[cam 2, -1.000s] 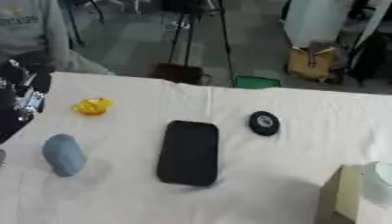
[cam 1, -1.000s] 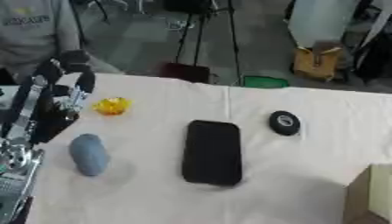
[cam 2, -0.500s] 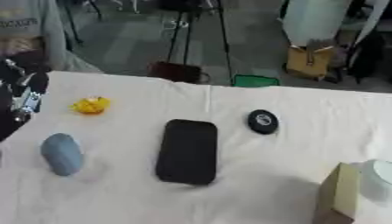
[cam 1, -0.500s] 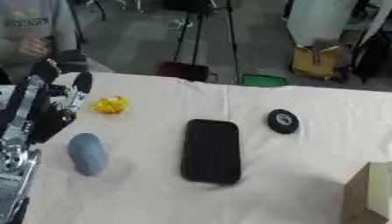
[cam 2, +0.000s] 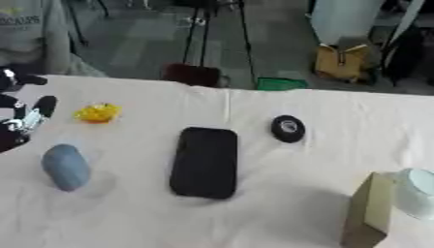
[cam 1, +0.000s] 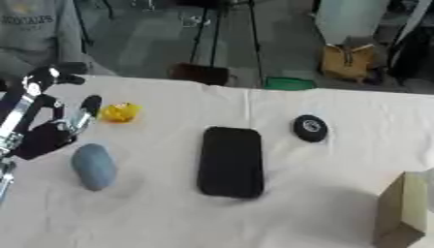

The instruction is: Pick up objects on the table and place them in the box.

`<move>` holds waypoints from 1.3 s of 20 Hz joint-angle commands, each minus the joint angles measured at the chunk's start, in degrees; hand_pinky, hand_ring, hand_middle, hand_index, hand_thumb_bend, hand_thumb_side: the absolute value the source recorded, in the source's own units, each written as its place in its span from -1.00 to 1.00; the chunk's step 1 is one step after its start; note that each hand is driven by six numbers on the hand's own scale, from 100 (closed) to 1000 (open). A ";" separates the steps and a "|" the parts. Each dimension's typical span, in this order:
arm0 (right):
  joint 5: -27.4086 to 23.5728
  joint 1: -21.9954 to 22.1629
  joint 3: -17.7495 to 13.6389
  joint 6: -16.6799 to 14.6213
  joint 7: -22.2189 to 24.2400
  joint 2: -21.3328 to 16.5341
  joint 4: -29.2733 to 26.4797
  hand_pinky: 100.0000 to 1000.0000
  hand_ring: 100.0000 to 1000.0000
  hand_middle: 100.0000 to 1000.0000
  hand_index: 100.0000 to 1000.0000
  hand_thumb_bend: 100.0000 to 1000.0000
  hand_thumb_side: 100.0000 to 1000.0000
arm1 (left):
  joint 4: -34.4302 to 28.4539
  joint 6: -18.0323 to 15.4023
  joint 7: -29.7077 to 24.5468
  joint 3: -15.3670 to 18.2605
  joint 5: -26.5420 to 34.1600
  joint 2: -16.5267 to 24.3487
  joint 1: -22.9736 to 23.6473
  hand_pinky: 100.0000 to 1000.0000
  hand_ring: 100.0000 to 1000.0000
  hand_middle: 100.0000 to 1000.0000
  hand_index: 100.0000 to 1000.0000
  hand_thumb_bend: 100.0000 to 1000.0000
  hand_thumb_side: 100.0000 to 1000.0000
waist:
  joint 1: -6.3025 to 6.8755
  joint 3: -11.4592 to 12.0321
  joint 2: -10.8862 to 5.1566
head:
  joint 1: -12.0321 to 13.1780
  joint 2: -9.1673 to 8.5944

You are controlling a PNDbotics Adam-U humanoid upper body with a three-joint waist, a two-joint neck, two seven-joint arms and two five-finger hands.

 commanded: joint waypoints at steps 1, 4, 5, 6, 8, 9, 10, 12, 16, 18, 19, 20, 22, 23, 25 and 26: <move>-0.19 -0.40 -0.41 -0.10 0.14 -1.33 -1.31 0.10 0.10 0.48 0.65 0.10 0.05 | -1.33 0.01 1.10 0.80 0.35 1.75 -0.33 -0.80 0.53 0.52 0.73 -0.50 0.04 | 0.05 -0.06 -0.59 | 0.32 -0.90; -0.19 -0.34 -0.45 -0.15 0.08 -1.40 -1.31 0.10 0.10 0.48 0.65 0.10 0.05 | -1.19 -0.04 1.70 0.73 0.66 1.61 -0.35 -0.80 0.53 0.52 0.73 -0.50 0.04 | -0.02 -0.06 -0.59 | 0.59 -1.58; -0.20 -0.34 -0.45 -0.15 0.07 -1.41 -1.31 0.10 0.10 0.48 0.65 0.10 0.05 | -1.17 -0.07 1.70 0.72 0.64 1.60 -0.36 -0.80 0.53 0.52 0.73 -0.50 0.04 | -0.02 -0.05 -0.59 | 0.63 -1.62; -0.20 -0.35 -0.44 -0.15 0.06 -1.41 -1.31 0.10 0.10 0.48 0.65 0.10 0.05 | -1.15 -0.09 1.68 0.72 0.62 1.59 -0.36 -0.80 0.53 0.52 0.73 -0.50 0.04 | -0.03 -0.04 -0.59 | 0.64 -1.64; -0.19 -0.33 -0.44 -0.15 0.07 -1.41 -1.31 0.10 0.10 0.48 0.66 0.10 0.05 | -1.10 -0.07 1.38 0.81 0.34 1.68 -0.27 -0.80 0.54 0.53 0.73 -0.49 0.05 | -0.01 -0.02 -0.59 | 0.74 -1.70; -0.18 -0.33 -0.44 -0.16 0.08 -1.40 -1.31 0.10 0.10 0.48 0.66 0.10 0.05 | -1.09 -0.05 1.18 0.87 0.16 1.71 -0.23 -0.81 0.54 0.53 0.74 -0.49 0.05 | -0.01 0.00 -0.58 | 0.77 -1.69; -0.18 -0.34 -0.43 -0.15 0.09 -1.39 -1.31 0.10 0.10 0.48 0.66 0.10 0.05 | -1.08 -0.01 1.01 0.93 -0.03 1.74 -0.20 -0.81 0.54 0.53 0.74 -0.49 0.05 | 0.00 0.01 -0.58 | 0.79 -1.65; -0.16 -0.33 -0.40 -0.14 0.13 -1.39 -1.31 0.10 0.10 0.48 0.66 0.10 0.05 | -1.09 0.06 0.74 1.01 -0.36 1.81 -0.15 -0.81 0.54 0.53 0.74 -0.50 0.05 | 0.01 0.04 -0.57 | 1.02 -1.54; -0.16 -0.29 -0.44 -0.19 0.10 -1.42 -1.31 0.10 0.10 0.48 0.66 0.10 0.05 | -1.15 0.17 0.34 1.24 -1.03 2.02 -0.06 -0.80 0.54 0.53 0.74 -0.50 0.05 | 0.00 0.05 -0.58 | 1.30 -1.52; -0.15 -0.27 -0.45 -0.17 0.11 -1.39 -1.31 0.10 0.10 0.48 0.66 0.10 0.05 | -1.09 0.26 0.01 1.38 -1.53 2.23 -0.01 -0.81 0.54 0.54 0.74 -0.50 0.05 | 0.01 0.04 -0.58 | 1.36 -1.50; -0.14 -0.26 -0.45 -0.16 0.12 -1.38 -1.31 0.10 0.10 0.48 0.66 0.10 0.05 | -1.07 0.31 -0.22 1.47 -1.88 2.34 0.00 -0.80 0.54 0.54 0.75 -0.49 0.04 | 0.01 0.04 -0.58 | 1.38 -1.54; -0.13 -0.23 -0.44 -0.13 0.15 -1.38 -1.31 0.10 0.10 0.48 0.66 0.10 0.05 | -1.09 0.36 -0.56 1.61 -2.34 2.53 0.00 -0.80 0.54 0.54 0.75 -0.49 0.04 | 0.02 0.03 -0.57 | 1.37 -1.69; -0.10 -0.18 -0.43 -0.08 0.22 -1.38 -1.31 0.10 0.10 0.48 0.66 0.10 0.05 | -1.16 0.53 -1.31 1.93 -3.48 3.03 0.05 -0.80 0.54 0.54 0.76 -0.47 0.02 | 0.06 0.04 -0.58 | 1.30 -1.96; -0.10 -0.17 -0.43 -0.06 0.24 -1.38 -1.31 0.10 0.10 0.48 0.66 0.10 0.05 | -1.24 0.63 -1.68 2.07 -4.12 3.20 0.07 -0.80 0.54 0.54 0.76 -0.47 0.02 | 0.07 0.05 -0.58 | 1.29 -2.01; -0.09 -0.19 -0.46 -0.07 0.25 -1.39 -1.31 0.10 0.10 0.48 0.66 0.10 0.05 | -1.32 0.84 -2.13 2.32 -4.95 3.45 0.13 -0.80 0.54 0.54 0.76 -0.47 0.02 | 0.11 0.06 -0.58 | 1.35 -2.05; -0.09 -0.19 -0.47 -0.07 0.24 -1.38 -1.31 0.10 0.10 0.48 0.66 0.10 0.05 | -1.37 0.91 -2.24 2.39 -5.16 3.49 0.15 -0.80 0.54 0.54 0.76 -0.47 0.02 | 0.12 0.06 -0.58 | 1.35 -2.10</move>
